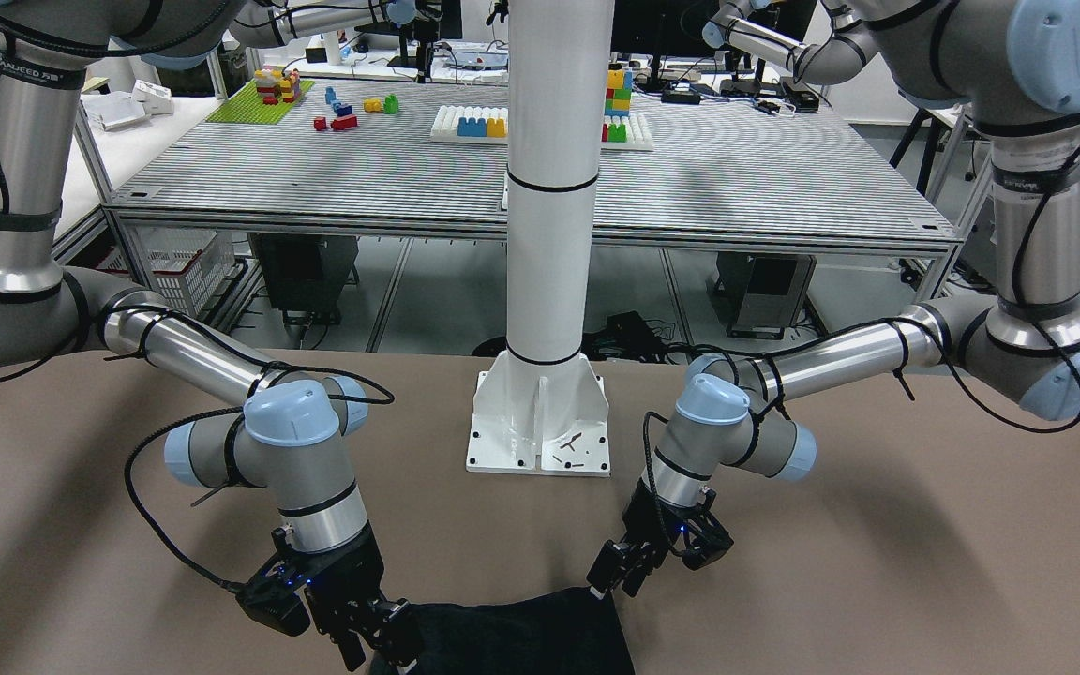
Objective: Fold clothes
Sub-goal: 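Move both grippers to the shirt's near corners and grasp them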
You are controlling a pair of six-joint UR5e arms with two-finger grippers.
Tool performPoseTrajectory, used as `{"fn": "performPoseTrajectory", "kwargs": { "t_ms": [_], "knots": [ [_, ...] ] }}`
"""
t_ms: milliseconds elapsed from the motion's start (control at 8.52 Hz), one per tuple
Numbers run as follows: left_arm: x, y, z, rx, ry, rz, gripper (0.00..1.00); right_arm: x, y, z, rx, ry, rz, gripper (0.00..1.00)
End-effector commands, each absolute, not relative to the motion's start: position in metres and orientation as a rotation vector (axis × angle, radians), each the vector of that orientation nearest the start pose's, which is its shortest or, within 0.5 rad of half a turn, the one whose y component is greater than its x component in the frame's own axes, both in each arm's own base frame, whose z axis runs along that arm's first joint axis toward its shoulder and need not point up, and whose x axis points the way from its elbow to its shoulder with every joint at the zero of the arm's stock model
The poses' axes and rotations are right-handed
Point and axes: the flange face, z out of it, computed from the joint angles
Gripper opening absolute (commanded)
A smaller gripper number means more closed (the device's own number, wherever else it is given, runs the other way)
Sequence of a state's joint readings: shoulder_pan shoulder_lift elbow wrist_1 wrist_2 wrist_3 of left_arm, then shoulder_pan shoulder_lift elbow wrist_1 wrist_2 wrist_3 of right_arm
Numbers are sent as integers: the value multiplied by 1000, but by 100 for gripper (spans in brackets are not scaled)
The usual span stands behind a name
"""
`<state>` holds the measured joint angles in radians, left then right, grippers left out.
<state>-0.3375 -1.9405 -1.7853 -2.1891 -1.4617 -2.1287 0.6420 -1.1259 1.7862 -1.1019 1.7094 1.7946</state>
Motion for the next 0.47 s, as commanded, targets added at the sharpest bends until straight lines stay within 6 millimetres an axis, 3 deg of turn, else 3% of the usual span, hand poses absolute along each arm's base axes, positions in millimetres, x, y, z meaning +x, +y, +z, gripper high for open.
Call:
{"fn": "performPoseTrajectory", "kwargs": {
  "t_ms": [0,352],
  "knots": [
    [539,-343,284,-41,1244,-890,94,-429,-468,256,117,-1157,690,91],
    [555,-348,283,-29,1236,-896,94,-429,-468,257,116,-1155,690,91]
  ]
}}
